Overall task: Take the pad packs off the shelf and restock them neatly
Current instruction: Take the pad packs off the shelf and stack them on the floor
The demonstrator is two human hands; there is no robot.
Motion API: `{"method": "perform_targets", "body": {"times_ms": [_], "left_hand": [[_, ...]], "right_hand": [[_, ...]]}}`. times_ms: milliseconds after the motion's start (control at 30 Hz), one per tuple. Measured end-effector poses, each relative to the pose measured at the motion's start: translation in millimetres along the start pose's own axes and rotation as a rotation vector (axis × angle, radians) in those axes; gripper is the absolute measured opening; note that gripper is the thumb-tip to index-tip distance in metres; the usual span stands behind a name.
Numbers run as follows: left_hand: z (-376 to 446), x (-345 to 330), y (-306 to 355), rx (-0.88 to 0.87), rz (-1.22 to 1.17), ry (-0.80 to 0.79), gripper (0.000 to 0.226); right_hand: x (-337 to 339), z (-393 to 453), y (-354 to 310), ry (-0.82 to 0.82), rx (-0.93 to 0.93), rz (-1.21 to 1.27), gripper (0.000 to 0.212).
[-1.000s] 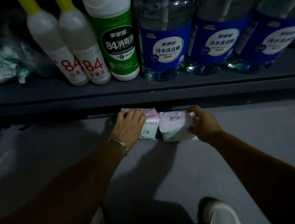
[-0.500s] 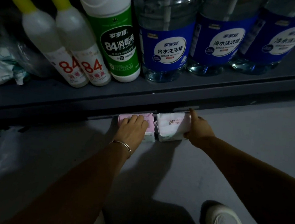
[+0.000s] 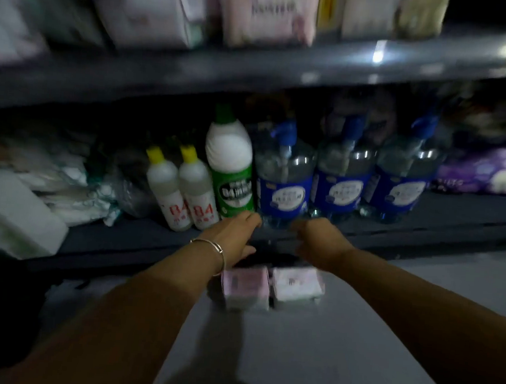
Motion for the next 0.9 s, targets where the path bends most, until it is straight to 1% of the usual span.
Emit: {"method": "perform_targets", "body": {"times_ms": [133, 267, 367, 467, 567, 667, 767, 900], "left_hand": [[-26, 99, -16, 0.017, 0.044, 0.103, 0.038], [-63, 207, -33, 0.029, 0.112, 0.257, 0.036], [-82, 269, -44, 0.067, 0.11, 0.374, 0.034], [-91, 305, -48, 0.098, 0.111, 0.448, 0.03], [-88, 333, -53, 0.098, 0.091, 0.535, 0.027], [-75, 355, -59, 0.094, 0.102, 0.567, 0.027], [-54, 375, -67, 0.077, 0.088, 0.581, 0.027], [-23, 396, -87, 0.078, 0.077, 0.568, 0.03]], "right_hand": [[89, -5, -66, 0.097, 0.087, -0.142, 0.032], [176, -18, -137, 0.228, 0.197, -0.181, 0.035], [221, -24, -174, 0.344, 0.253, -0.181, 0.04], [252, -22, -194, 0.434, 0.3, -0.178, 0.037], [275, -9, -201, 0.471, 0.308, -0.164, 0.04], [294, 11, -202, 0.519, 0.287, -0.193, 0.04], [309, 32, -201, 0.566, 0.265, -0.219, 0.036], [318, 66, -198, 0.549, 0.239, -0.231, 0.032]]}}
Point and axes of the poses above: each hand's wrist, its own z-axis towards the middle knuckle, its own x-axis out of the back of the hand, y = z × x, the point moved 3 cm from there along z, towards the middle knuckle, and after that the axes turned 10 degrees about x, right-handed, at the moved point
